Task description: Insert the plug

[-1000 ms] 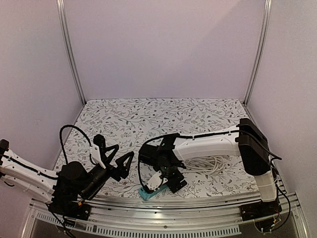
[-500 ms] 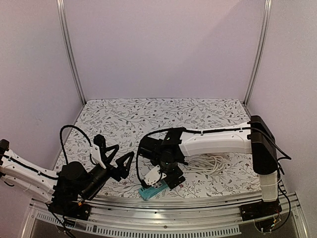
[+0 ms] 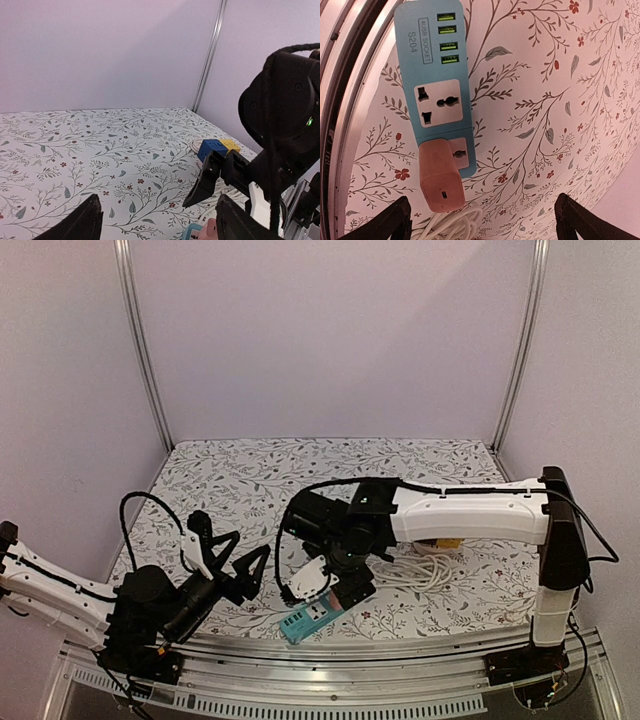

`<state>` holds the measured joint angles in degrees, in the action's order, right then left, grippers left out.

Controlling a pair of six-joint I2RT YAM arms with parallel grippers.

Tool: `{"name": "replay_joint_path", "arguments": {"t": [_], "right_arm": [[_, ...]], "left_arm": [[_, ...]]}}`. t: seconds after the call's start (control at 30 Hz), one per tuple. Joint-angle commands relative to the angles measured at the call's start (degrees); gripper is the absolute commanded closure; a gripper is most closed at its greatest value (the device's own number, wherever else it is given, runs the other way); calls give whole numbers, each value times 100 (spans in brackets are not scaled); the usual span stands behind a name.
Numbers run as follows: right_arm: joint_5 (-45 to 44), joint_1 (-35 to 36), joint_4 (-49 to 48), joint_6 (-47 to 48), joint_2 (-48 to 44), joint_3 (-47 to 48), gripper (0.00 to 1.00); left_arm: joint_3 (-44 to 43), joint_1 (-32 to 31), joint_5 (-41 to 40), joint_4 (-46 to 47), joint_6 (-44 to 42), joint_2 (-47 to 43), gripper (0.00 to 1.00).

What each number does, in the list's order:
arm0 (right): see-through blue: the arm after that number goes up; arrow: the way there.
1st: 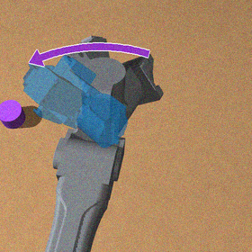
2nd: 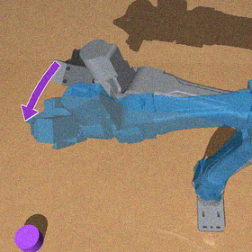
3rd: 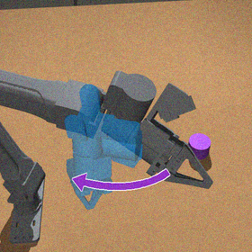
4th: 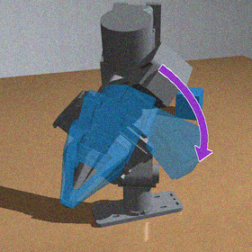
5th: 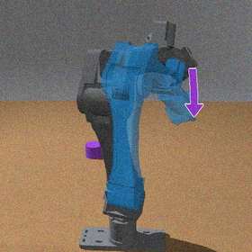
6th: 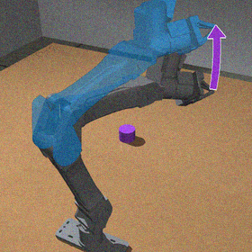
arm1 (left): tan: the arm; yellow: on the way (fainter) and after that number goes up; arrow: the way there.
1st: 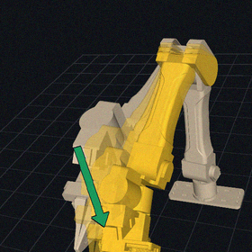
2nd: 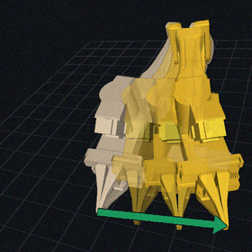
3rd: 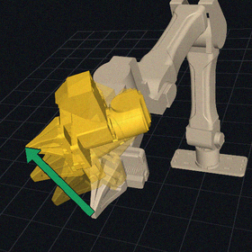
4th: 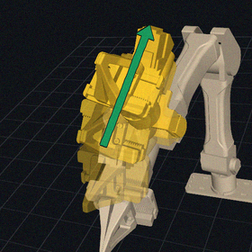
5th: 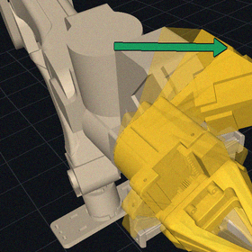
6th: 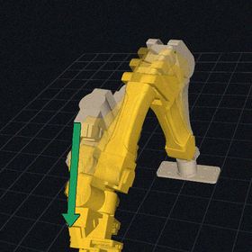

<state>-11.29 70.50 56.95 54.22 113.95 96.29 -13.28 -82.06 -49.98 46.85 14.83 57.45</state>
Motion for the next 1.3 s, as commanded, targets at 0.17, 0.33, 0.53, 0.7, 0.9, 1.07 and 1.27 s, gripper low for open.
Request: {"name": "replay_joint_path", "arguments": {"t": [0.17,0.33,0.53,0.7,0.9,1.07,1.27], "right_arm": [[204,29,-70,-372,-708,-131,1],[92,-40,-526,-807,-982,-224,1],[468,-305,-1262,-2141,-1280,-143,1],[533,-593,-2027,-3148,-1753,-449,1],[-108,-879,-2888,-4270,-2451,-858,1],[-1719,-1040,-2583,-5363,-2627,-747,1],[-2480,-1275,-3062,-6634,-3241,-1911,1]], "left_arm": [[71,67,-43,-27,-30,-119,22],[71,68,-56,-36,-30,-114,22],[71,68,-77,-44,-36,-104,22],[62,68,-91,-36,-43,-102,22],[70,68,-118,-28,-54,-70,22],[62,68,-152,-10,-76,-33,22],[54,68,-213,7,-124,-4,22]]}}
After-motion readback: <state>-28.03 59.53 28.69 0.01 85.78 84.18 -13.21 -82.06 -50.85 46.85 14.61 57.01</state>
